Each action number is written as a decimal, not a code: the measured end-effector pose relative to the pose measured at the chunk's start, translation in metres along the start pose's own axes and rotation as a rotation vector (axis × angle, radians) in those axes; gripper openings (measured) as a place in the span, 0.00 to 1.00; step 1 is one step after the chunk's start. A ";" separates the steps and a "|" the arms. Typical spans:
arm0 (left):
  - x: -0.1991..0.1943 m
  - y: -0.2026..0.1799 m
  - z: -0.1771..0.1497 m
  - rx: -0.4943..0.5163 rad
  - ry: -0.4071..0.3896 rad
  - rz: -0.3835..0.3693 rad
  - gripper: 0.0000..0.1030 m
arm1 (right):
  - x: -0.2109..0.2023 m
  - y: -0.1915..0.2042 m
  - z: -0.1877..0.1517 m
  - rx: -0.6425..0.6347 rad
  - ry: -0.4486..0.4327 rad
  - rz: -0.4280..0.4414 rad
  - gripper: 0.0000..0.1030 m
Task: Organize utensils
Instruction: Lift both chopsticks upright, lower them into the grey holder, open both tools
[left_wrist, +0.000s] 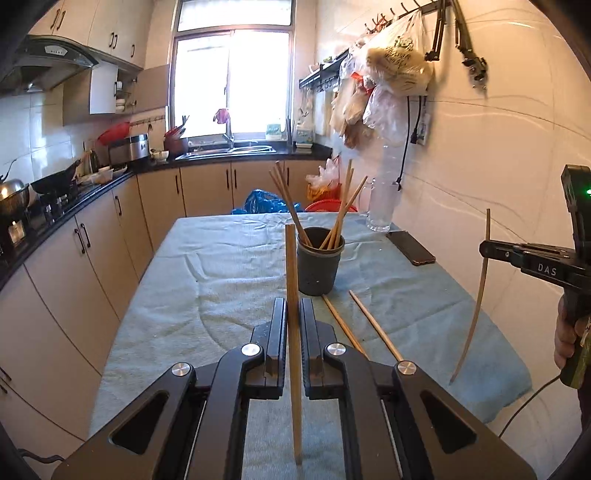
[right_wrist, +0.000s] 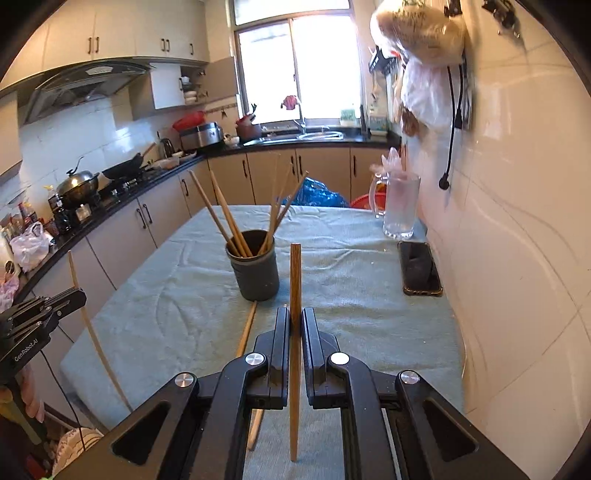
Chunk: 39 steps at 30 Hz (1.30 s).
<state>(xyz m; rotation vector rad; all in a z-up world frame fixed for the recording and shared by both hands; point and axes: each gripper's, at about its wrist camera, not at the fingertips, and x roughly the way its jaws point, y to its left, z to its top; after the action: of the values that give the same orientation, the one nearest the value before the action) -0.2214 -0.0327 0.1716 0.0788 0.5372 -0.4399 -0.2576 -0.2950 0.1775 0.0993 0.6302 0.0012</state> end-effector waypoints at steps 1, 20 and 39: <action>-0.002 0.002 0.000 -0.006 -0.001 -0.005 0.06 | -0.004 0.000 -0.001 -0.004 -0.006 0.000 0.07; -0.001 0.019 0.075 -0.149 -0.136 -0.063 0.06 | 0.004 -0.008 0.052 0.116 -0.169 0.086 0.07; 0.152 0.016 0.181 -0.262 -0.200 -0.041 0.06 | 0.120 0.007 0.151 0.211 -0.344 0.089 0.07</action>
<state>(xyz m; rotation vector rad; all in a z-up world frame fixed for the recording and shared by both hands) -0.0113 -0.1106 0.2483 -0.2260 0.3960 -0.4087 -0.0721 -0.2984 0.2290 0.3241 0.2798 0.0033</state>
